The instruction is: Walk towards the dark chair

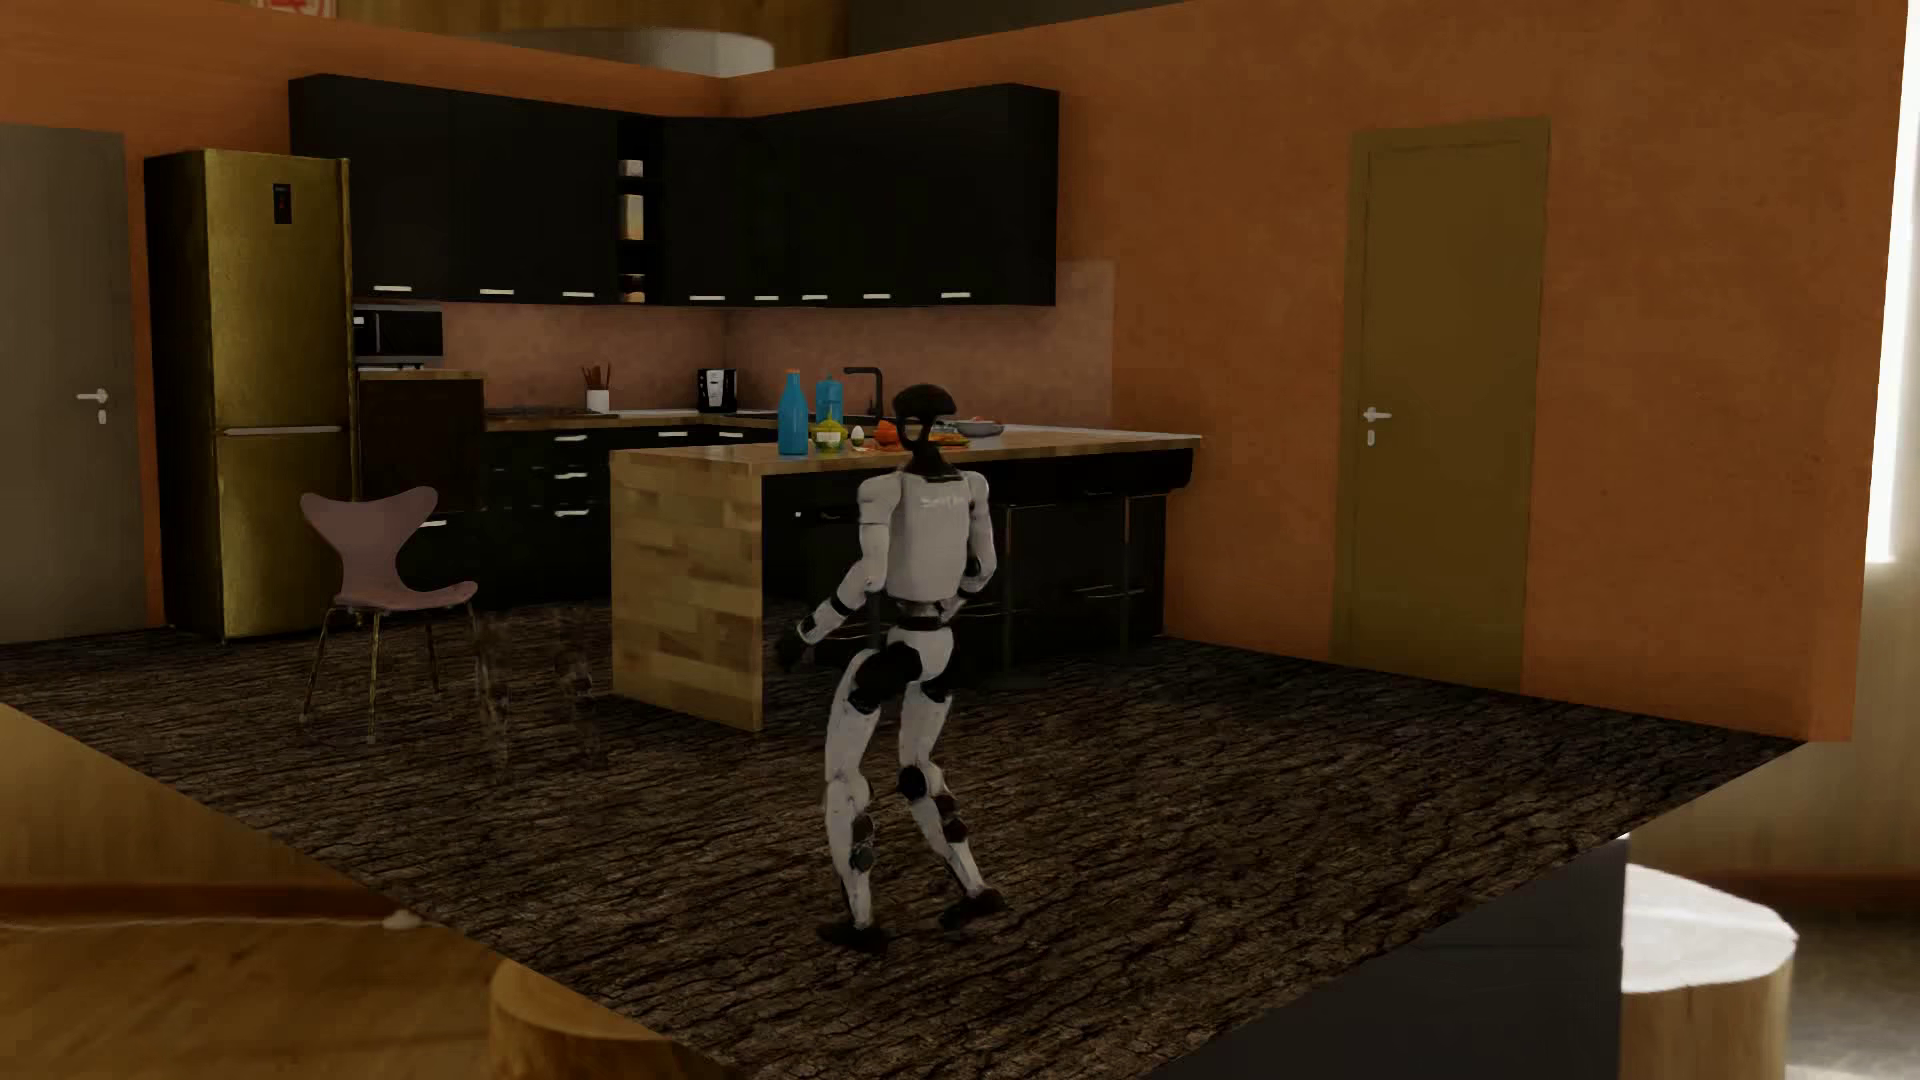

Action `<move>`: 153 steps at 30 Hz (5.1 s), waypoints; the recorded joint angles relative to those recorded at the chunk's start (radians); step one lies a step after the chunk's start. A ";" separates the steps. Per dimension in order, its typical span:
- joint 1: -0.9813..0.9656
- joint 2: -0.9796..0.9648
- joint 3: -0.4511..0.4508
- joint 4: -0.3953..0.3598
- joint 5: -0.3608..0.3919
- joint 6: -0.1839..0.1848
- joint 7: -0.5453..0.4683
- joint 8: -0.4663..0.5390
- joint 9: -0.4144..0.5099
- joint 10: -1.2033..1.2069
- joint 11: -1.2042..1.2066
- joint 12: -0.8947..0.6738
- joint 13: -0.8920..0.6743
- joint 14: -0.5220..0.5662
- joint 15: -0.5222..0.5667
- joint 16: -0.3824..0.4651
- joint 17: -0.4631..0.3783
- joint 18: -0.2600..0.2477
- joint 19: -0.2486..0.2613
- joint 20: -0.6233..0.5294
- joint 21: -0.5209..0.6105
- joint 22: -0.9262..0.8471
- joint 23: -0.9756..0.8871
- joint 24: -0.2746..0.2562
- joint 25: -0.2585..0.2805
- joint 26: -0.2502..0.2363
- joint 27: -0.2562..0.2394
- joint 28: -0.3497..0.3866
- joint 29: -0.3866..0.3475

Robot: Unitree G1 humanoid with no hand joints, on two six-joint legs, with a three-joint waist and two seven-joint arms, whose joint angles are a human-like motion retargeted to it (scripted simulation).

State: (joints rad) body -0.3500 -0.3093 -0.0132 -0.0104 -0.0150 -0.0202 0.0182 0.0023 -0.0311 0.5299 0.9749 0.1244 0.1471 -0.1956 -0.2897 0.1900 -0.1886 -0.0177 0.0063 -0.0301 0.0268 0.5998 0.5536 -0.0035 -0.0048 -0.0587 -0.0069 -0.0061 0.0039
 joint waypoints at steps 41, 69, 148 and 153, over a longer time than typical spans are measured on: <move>-0.146 -0.025 -0.003 0.077 -0.075 0.056 -0.063 0.022 0.110 0.283 0.025 0.031 0.017 -0.139 -0.177 0.038 0.032 -0.054 -0.003 0.036 0.066 0.032 0.030 -0.044 0.082 0.023 0.040 0.024 -0.112; -0.052 -0.206 -0.050 0.039 -0.074 -0.006 -0.018 -0.013 0.062 0.470 -0.125 -0.050 0.045 -0.177 -0.046 -0.044 -0.017 -0.057 0.017 -0.059 0.017 -0.011 0.103 0.020 -0.030 0.111 0.107 0.024 0.079; -0.068 -0.040 0.001 0.052 -0.039 0.036 -0.059 0.011 0.043 0.165 -0.259 0.040 0.035 -0.109 -0.103 -0.035 0.030 -0.042 0.044 -0.007 0.024 -0.003 0.094 -0.029 0.030 0.089 0.036 -0.017 -0.037; -0.064 -0.033 -0.022 0.046 -0.044 0.013 -0.055 0.015 0.069 0.151 -0.281 0.022 0.044 -0.097 -0.087 -0.006 0.029 -0.033 0.053 0.002 0.027 0.004 0.081 -0.025 0.051 0.051 0.090 -0.038 -0.026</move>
State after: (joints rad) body -0.4137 -0.3421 -0.0356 0.0361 -0.0593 -0.0070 -0.0365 0.0170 0.0375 0.6807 0.6939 0.1461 0.1906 -0.2927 -0.3767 0.1843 -0.1591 -0.0510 0.0591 -0.0281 0.0534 0.6040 0.6350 -0.0285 0.0460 -0.0074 0.0830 -0.0444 -0.0218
